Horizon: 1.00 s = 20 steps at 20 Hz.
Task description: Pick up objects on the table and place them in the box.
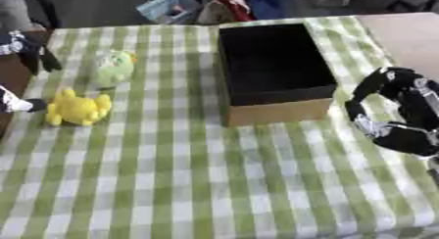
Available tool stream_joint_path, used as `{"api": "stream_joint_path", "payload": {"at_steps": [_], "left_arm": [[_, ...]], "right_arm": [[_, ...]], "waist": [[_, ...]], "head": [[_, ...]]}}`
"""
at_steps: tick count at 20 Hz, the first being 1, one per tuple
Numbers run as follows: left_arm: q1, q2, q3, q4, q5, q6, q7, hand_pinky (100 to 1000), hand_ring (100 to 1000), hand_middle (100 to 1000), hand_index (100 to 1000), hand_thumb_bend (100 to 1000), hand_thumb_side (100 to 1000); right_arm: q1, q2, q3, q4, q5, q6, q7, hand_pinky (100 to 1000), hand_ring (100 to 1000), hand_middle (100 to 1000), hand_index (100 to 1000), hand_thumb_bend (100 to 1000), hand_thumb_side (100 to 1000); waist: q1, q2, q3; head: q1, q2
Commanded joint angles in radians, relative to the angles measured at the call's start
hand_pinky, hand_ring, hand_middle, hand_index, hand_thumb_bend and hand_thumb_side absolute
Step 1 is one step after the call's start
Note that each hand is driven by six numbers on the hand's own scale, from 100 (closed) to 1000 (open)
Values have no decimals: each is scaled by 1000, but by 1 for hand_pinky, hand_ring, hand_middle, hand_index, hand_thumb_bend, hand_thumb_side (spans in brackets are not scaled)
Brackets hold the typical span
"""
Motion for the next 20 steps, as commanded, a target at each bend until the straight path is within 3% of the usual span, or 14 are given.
{"api": "stream_joint_path", "payload": {"at_steps": [1,11,20], "left_arm": [[-26,10,0,11,-17,-8,-14,667,593,618,764,479,100],[-54,-50,-29,84,-113,-41,-64,667,601,624,767,465,100],[-70,-102,-26,160,-215,-69,-39,673,611,637,792,476,100]], "right_arm": [[-8,-27,-3,-7,-6,-2,2,672,531,522,565,249,100],[-10,-25,0,-6,-8,-3,7,673,532,522,565,248,100],[-13,-21,0,-5,-9,-4,9,673,532,522,566,248,100]], "waist": [[3,-17,-1],[2,-14,-8],[-1,-7,-14]], "head": [[2,0],[5,2],[4,0]]}}
